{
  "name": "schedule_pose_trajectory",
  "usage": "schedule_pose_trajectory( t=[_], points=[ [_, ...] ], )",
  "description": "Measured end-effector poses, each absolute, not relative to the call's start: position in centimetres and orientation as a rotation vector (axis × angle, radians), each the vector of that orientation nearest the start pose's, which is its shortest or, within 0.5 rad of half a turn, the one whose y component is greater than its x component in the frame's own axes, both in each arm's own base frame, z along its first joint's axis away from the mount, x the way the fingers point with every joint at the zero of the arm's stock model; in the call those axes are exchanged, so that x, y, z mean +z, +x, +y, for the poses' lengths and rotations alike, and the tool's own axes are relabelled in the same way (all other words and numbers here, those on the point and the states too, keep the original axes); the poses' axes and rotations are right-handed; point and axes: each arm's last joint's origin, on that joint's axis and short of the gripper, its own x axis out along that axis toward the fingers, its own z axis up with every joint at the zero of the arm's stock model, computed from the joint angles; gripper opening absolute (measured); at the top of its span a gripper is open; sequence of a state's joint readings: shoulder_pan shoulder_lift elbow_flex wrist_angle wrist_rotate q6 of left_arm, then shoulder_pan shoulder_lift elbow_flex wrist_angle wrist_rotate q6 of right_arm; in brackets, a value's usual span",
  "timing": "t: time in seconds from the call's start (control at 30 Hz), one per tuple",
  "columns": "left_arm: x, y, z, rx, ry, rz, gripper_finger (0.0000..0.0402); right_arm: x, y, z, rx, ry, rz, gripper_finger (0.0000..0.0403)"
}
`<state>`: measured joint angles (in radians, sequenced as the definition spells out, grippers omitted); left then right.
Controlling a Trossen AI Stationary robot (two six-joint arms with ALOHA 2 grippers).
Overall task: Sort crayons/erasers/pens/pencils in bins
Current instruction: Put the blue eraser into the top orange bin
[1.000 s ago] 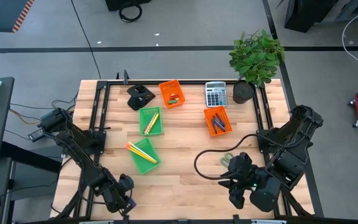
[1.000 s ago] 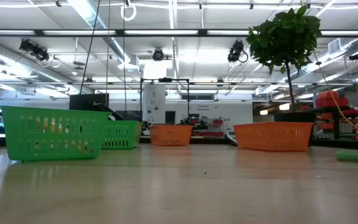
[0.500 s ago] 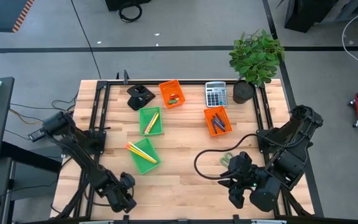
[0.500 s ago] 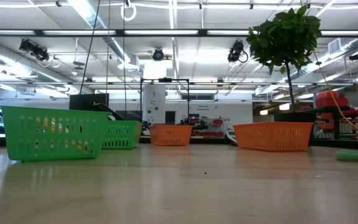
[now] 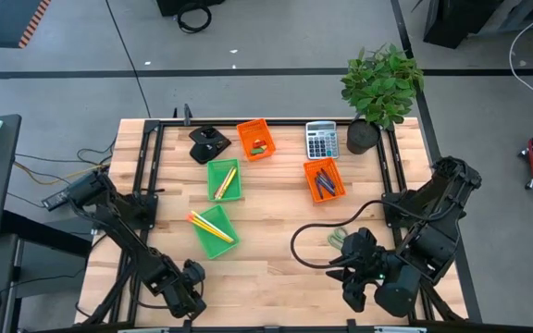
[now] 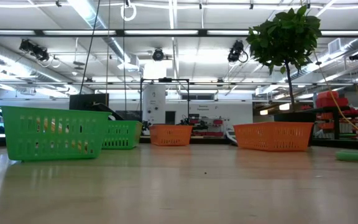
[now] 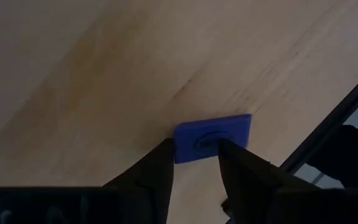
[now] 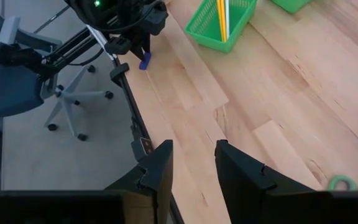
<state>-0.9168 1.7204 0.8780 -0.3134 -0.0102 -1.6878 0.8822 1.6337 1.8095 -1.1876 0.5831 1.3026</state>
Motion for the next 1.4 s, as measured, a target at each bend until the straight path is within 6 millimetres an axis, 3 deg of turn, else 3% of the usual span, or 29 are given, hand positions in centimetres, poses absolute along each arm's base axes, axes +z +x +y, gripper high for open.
schedule_pose_trajectory(
  t=[0.37, 0.67, 0.87, 1.23, 1.4],
  points=[
    [13.2, 19.0, -23.9, 0.271, -0.873, 1.351, 0.0112, 39.1, 21.3, 23.4, -0.238, 0.559, 0.764, 0.0127],
    [12.8, 18.9, -23.9, 0.247, -0.838, 1.394, 0.003, 39.1, 21.3, 23.4, -0.238, 0.559, 0.764, 0.0127],
    [12.6, 19.3, -23.7, 0.25, -0.857, 1.432, 0.0016, 39.1, 21.2, 23.5, -0.232, 0.551, 0.765, 0.0127],
    [14.0, 20.2, -22.7, 0.148, -0.87, 1.42, 0.0004, 39.1, 21.1, 23.6, -0.212, 0.512, 0.769, 0.0127],
    [16.4, 20.6, -23.0, 0.048, -0.907, 1.369, 0.0002, 39.1, 20.7, 23.9, -0.198, 0.506, 0.774, 0.0127]
  ],
)
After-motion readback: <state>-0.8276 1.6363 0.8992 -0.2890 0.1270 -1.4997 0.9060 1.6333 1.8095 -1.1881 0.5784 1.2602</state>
